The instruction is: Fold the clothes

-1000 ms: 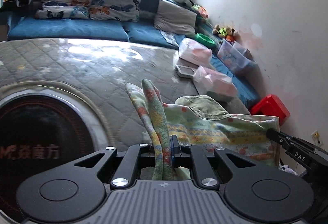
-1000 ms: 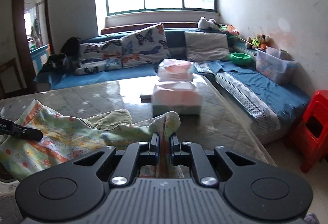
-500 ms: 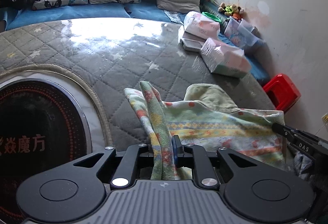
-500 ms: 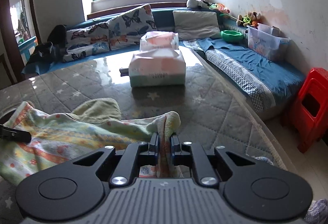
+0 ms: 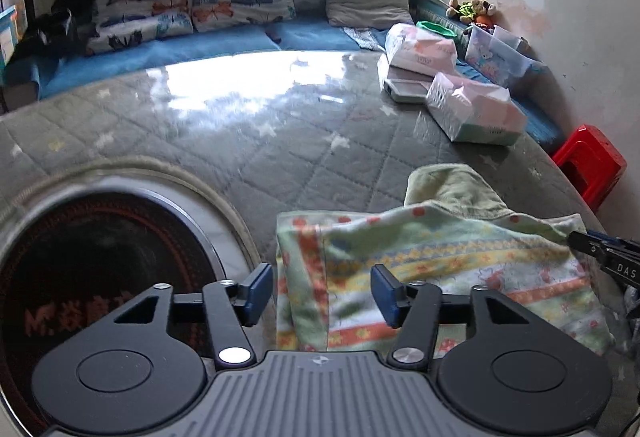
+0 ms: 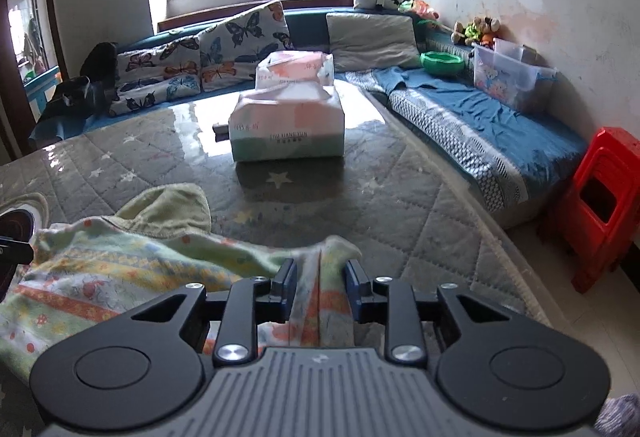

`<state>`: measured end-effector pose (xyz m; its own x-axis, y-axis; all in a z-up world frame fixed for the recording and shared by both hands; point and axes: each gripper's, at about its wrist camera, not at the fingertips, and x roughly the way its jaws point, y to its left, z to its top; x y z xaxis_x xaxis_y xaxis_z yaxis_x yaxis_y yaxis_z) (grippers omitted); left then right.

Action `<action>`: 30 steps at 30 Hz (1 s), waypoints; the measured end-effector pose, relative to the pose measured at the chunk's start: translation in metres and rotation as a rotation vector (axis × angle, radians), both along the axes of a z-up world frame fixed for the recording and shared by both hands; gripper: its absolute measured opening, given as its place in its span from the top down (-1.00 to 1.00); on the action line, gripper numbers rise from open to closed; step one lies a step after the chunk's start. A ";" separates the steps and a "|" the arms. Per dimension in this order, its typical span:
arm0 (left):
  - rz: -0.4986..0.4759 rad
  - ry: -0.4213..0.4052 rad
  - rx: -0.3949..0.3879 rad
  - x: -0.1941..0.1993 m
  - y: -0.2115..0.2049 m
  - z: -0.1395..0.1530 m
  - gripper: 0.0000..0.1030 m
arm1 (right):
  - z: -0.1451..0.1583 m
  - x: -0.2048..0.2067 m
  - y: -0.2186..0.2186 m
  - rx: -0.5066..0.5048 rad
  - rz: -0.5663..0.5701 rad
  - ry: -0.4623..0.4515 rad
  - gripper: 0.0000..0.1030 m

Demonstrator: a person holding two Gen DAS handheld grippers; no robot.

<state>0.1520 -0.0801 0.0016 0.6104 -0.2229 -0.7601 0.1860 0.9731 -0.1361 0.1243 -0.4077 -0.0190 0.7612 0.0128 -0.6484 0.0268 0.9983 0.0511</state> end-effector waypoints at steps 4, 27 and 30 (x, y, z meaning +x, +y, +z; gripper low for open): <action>-0.016 -0.025 0.009 0.001 -0.009 0.006 -0.50 | 0.009 0.000 0.007 0.043 0.037 -0.023 0.31; -0.095 -0.015 0.094 0.045 -0.069 -0.024 -0.75 | -0.022 0.043 0.058 0.101 0.161 0.045 0.16; -0.088 -0.017 0.107 0.049 -0.070 -0.028 -0.75 | -0.024 0.045 0.059 0.094 0.162 0.041 0.16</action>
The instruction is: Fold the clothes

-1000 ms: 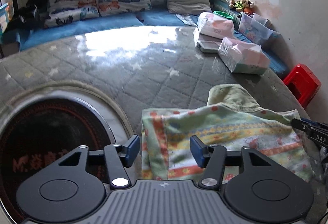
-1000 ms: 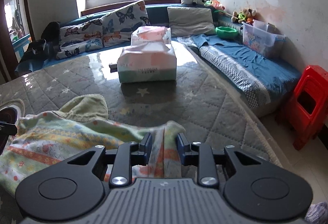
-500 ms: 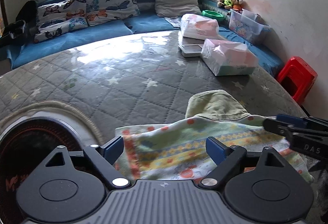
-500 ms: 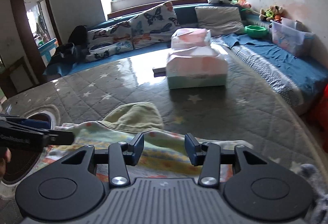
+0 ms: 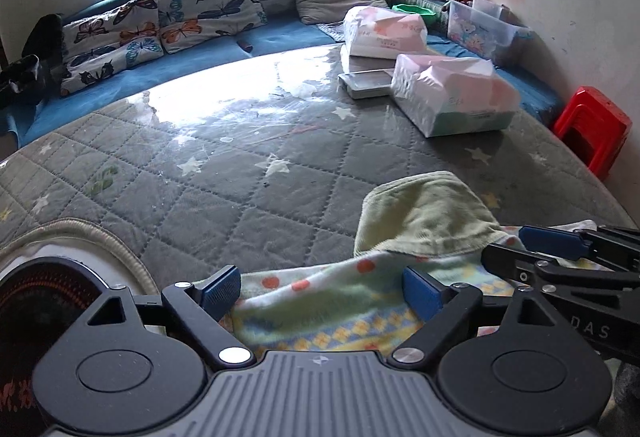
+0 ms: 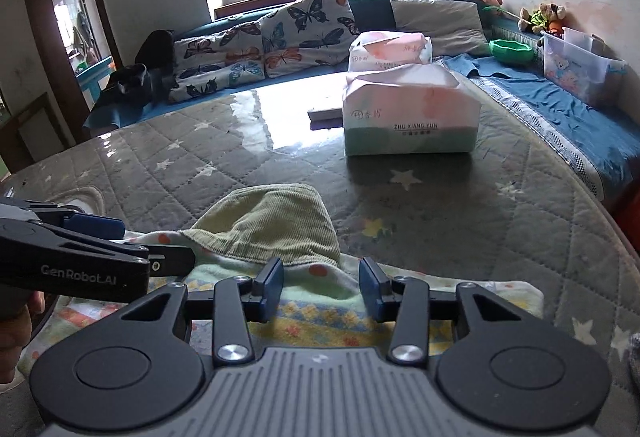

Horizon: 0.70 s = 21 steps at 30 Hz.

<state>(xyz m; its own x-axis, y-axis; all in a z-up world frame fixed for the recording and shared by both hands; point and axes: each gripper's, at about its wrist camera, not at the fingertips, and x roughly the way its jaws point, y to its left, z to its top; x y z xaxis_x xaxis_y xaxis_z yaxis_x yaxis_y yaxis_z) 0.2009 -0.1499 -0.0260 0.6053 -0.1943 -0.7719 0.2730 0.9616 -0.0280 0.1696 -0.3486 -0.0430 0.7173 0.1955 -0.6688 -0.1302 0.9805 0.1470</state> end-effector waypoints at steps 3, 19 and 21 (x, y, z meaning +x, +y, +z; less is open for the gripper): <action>0.004 0.002 0.003 0.002 0.000 -0.001 -0.78 | 0.001 0.000 0.000 -0.003 0.005 -0.001 0.16; 0.015 -0.051 0.016 -0.033 0.014 0.012 -0.99 | 0.017 -0.036 0.014 -0.016 0.055 -0.032 -0.20; 0.019 -0.049 0.014 -0.039 0.017 0.011 -1.00 | 0.016 -0.040 0.015 -0.013 0.053 -0.031 -0.24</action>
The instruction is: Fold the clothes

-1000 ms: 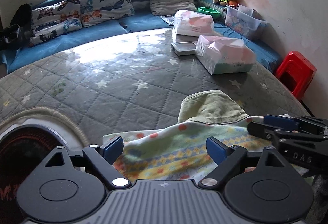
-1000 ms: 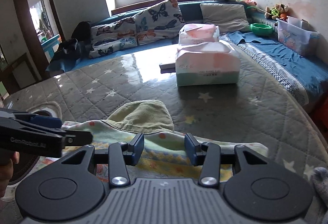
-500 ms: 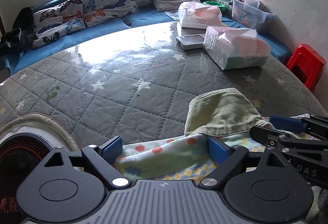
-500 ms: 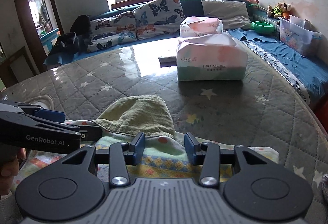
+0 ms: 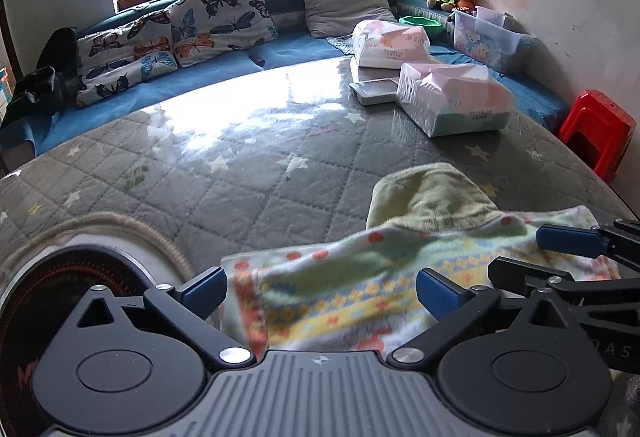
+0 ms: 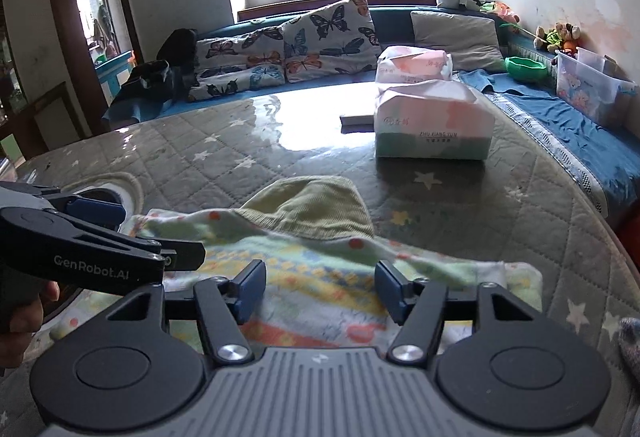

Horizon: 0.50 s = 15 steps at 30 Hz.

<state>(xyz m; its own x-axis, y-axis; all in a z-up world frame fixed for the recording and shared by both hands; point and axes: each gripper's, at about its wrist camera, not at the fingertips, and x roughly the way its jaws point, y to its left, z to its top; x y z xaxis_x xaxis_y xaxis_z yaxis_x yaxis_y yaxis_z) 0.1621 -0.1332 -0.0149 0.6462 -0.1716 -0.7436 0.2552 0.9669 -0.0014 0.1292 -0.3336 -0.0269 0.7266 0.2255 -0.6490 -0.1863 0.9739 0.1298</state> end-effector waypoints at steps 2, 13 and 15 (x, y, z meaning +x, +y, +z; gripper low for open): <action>0.004 0.001 0.000 -0.005 0.002 -0.002 -1.00 | -0.002 -0.003 -0.001 0.006 -0.012 0.001 -0.42; 0.011 0.007 0.009 -0.025 0.013 -0.014 -1.00 | -0.012 -0.018 0.006 -0.008 -0.017 0.011 -0.60; 0.011 0.002 0.009 -0.030 0.015 -0.013 -1.00 | -0.011 -0.023 0.007 -0.018 -0.009 0.007 -0.61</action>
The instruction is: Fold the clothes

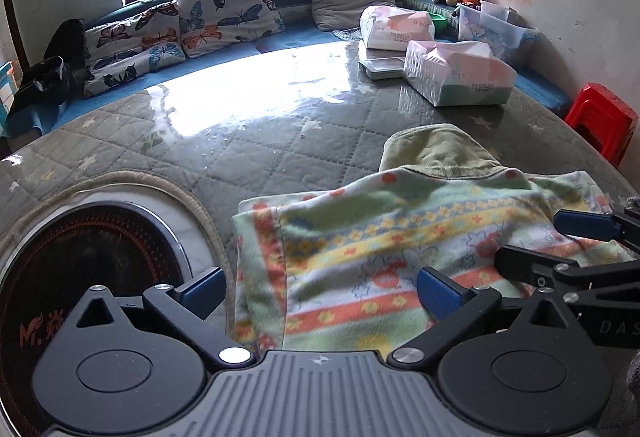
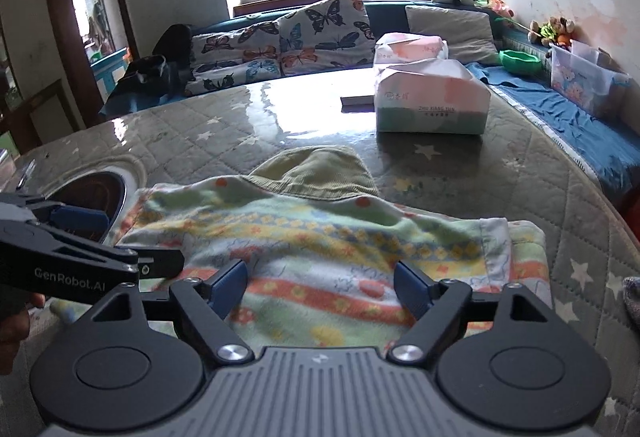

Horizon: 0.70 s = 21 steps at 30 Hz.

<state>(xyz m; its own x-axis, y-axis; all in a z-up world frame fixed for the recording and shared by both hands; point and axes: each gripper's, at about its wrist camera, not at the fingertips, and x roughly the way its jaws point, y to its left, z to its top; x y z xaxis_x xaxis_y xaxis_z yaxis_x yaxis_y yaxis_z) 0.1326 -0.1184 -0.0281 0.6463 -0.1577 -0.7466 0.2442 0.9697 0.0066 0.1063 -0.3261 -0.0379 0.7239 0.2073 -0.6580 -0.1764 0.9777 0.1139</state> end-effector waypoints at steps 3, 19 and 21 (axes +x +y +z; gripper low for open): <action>-0.002 -0.005 0.003 -0.007 0.002 0.000 -1.00 | 0.000 -0.008 0.001 0.001 0.007 0.002 -0.65; -0.004 -0.040 0.003 -0.041 0.013 -0.001 -1.00 | -0.003 -0.054 0.010 -0.039 -0.003 -0.025 -0.70; -0.003 -0.042 0.001 -0.043 0.014 -0.003 -1.00 | -0.003 -0.055 0.011 -0.041 -0.007 -0.026 -0.70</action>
